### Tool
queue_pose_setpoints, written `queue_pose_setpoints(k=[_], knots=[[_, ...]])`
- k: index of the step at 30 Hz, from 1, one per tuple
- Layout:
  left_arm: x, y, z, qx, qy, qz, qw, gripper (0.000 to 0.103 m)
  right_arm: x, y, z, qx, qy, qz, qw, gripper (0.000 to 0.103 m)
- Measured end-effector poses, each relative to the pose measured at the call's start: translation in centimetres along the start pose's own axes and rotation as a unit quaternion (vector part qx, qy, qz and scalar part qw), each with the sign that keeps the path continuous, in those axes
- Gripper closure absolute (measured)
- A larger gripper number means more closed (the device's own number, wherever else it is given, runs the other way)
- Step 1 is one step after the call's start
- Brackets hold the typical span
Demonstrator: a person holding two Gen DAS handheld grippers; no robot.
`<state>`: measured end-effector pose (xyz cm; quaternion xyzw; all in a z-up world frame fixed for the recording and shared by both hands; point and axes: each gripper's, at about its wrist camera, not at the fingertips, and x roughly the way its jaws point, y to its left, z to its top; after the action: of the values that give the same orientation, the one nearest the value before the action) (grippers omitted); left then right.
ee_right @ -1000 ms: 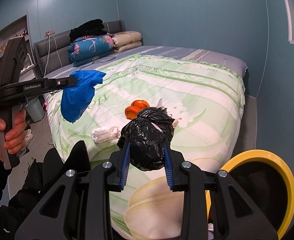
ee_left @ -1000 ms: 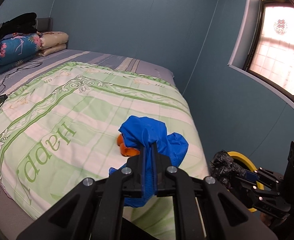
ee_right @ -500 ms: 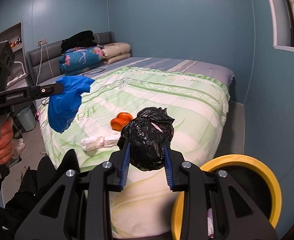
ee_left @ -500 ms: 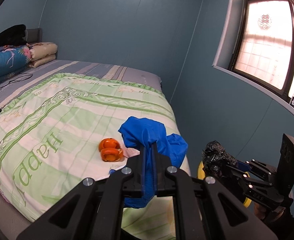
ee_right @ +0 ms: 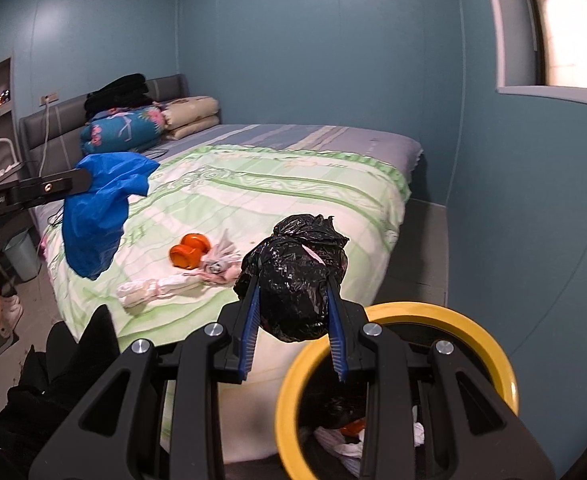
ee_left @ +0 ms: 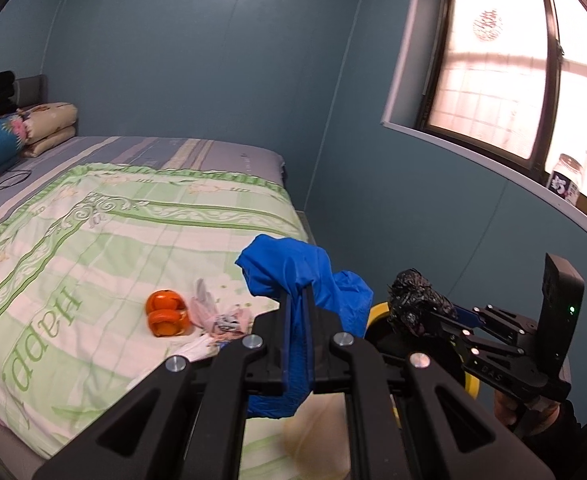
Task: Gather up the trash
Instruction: 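Lift the blue bag with the left tool while the right tool carries the black bag to the bin, then open the left tool over the bin while the right tool releases the black bag into it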
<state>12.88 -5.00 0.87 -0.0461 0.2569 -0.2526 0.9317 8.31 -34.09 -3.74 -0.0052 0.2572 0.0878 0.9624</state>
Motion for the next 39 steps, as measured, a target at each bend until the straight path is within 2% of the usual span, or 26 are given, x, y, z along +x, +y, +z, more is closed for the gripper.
queue_pose_setpoints(k=[24,39], knots=[[3.0,-8.0,0.0,0.069,0.021,-0.06,0.9956,0.098,-2.5,-5.7,-0.5,0.048,-0.024,-0.072,0.996,0.074],[6.4,-11.2,-1.3,0.087,0.057,-0.083,0.991,0.098,-2.1,-8.9,-1.4,0.095,-0.008,-0.113,0.989,0.074]])
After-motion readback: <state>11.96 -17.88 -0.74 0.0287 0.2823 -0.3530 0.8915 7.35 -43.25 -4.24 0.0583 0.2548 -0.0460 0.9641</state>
